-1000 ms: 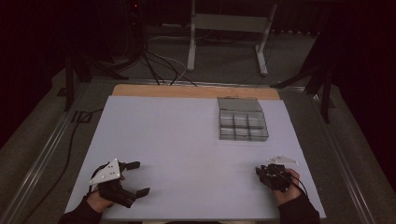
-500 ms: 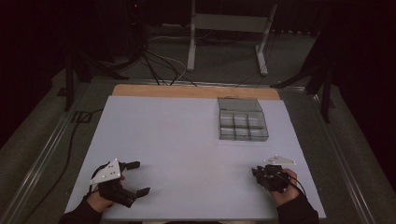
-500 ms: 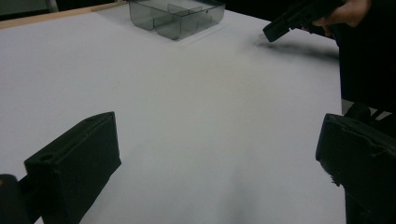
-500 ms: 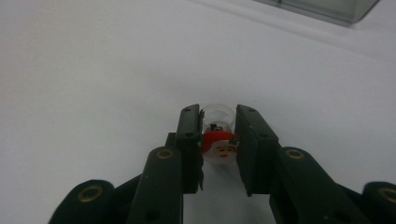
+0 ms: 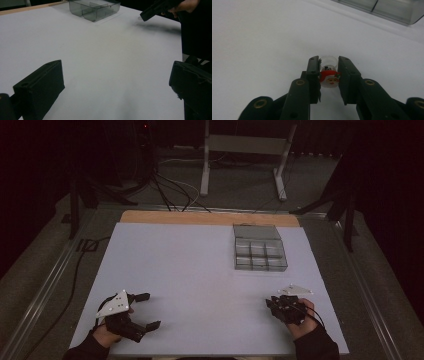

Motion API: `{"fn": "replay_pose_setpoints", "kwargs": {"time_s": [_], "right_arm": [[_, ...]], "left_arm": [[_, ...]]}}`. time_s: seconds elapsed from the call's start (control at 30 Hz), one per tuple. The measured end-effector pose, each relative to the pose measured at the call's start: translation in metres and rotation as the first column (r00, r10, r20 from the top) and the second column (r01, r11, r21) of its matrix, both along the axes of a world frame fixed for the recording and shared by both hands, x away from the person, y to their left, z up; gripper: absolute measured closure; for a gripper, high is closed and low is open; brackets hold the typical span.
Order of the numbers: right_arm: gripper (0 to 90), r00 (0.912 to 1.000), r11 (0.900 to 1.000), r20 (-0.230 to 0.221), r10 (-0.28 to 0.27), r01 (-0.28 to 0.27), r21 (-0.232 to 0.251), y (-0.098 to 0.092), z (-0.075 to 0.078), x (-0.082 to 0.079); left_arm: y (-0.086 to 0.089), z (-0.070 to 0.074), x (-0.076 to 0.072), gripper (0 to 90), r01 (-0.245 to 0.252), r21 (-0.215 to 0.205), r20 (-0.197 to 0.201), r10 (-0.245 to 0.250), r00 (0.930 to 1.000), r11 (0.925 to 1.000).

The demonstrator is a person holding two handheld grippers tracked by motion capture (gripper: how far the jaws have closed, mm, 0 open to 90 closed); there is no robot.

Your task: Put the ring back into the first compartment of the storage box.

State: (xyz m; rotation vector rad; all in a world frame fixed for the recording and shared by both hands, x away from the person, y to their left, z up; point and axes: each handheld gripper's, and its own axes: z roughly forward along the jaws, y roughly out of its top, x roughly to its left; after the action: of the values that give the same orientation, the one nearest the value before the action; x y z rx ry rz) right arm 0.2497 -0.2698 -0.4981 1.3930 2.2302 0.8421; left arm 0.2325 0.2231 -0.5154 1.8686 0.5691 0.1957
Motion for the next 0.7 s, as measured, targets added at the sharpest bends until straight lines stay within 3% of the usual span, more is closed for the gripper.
{"fn": "replay_pose_setpoints", "kwargs": {"time_s": [0.7], "right_arm": [[71.5,0.9980,0.998,0.029,0.056,-0.056,-0.011,0.021,0.017,0.012]], "left_arm": [[0.000,0.000,0.000,0.5,-0.003,-0.002,0.000,0.003,1.0000,1.0000]]}}
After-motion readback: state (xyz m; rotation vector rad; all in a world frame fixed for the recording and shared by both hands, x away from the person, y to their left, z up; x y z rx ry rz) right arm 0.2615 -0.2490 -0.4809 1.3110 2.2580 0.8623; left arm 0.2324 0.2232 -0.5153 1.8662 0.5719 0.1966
